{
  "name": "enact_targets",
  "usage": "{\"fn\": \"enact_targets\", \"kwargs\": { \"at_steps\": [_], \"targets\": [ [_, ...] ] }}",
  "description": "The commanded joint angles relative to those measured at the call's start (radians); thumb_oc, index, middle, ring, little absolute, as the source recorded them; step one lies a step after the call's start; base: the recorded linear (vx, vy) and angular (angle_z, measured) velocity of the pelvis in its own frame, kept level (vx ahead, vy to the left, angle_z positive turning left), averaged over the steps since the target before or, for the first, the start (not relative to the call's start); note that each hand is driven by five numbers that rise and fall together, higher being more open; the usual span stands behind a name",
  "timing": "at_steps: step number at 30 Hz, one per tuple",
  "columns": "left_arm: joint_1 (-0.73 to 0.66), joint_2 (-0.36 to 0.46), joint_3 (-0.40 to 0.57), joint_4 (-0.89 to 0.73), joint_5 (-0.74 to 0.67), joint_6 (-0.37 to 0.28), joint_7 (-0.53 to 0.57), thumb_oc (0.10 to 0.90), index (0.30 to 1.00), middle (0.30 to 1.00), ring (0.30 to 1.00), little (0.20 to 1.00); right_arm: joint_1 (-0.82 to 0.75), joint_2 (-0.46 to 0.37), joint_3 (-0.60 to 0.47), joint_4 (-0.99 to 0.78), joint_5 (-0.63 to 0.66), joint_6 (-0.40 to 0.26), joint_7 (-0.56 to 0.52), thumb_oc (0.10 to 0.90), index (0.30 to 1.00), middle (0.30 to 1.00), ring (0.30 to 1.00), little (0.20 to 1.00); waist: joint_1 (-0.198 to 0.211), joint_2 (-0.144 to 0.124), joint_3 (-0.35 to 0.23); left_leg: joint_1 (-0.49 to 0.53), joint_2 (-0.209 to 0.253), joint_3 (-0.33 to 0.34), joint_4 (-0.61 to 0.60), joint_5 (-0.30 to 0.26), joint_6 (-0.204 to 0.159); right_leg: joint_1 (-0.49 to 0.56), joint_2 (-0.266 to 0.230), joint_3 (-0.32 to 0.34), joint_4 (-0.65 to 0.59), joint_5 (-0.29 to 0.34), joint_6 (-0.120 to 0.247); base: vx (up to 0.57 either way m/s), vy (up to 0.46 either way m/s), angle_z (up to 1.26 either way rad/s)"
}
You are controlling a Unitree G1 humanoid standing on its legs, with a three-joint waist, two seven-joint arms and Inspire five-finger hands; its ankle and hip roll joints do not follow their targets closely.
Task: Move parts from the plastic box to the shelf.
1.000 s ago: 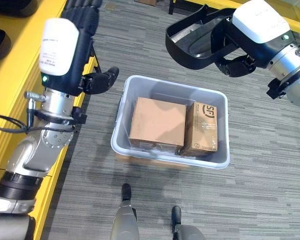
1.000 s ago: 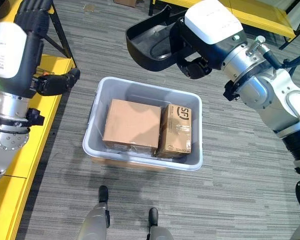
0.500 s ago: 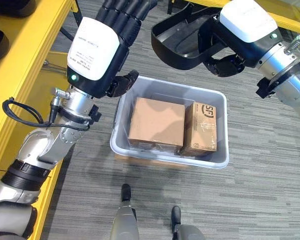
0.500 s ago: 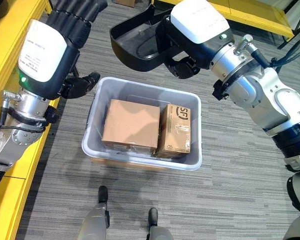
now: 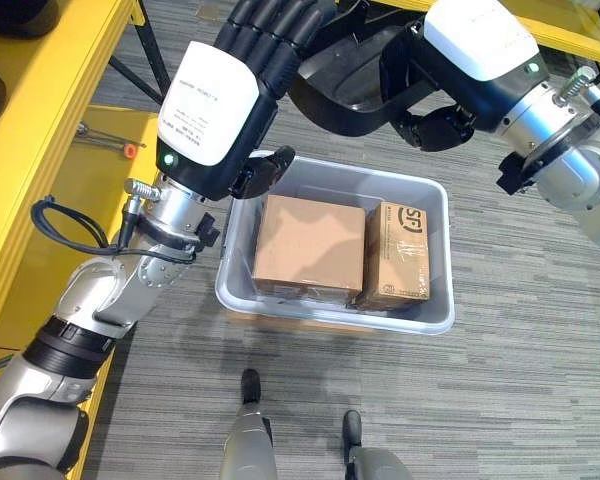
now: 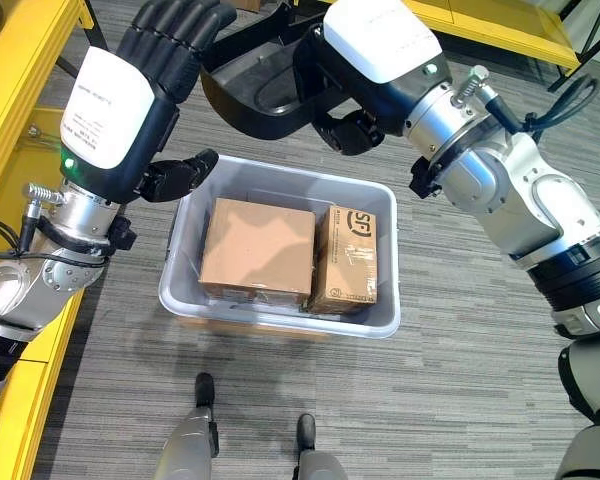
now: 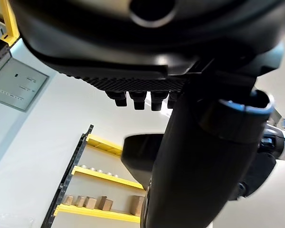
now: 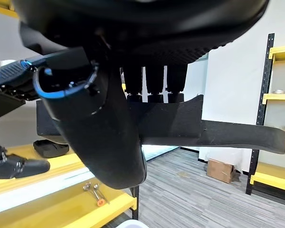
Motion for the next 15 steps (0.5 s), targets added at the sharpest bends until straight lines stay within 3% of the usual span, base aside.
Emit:
{"fn": "enact_targets", "kwargs": {
  "at_steps": [1, 15],
  "targets": [
    [0.023, -0.072, -0.046, 0.009, 0.019, -0.017, 0.043, 0.9, 1.0, 1.0, 1.0, 1.0, -0.038, 0.122, 0.024, 0.056, 0.061, 0.005, -0.084, 0.4, 0.3, 0.3, 0.3, 0.3, -0.019, -0.015, -0.34, -0.001, 0.115, -0.004, 0.05, -0.072, -0.064, 0.085, -0.024, -0.004, -0.001, -0.032, 0.032, 0.0, 0.0, 0.0],
    [-0.035, -0.08, -0.112, 0.06, 0.065, -0.007, 0.051, 0.9, 1.0, 1.0, 1.0, 1.0, -0.073, 0.155, 0.043, 0.056, 0.061, 0.0, -0.084, 0.4, 0.3, 0.3, 0.3, 0.3, -0.029, -0.008, -0.347, -0.005, 0.114, -0.003, 0.054, -0.067, -0.066, 0.086, -0.024, -0.004, -0.002, -0.036, 0.029, 0.0, 0.0, 0.0]
  ]
}}
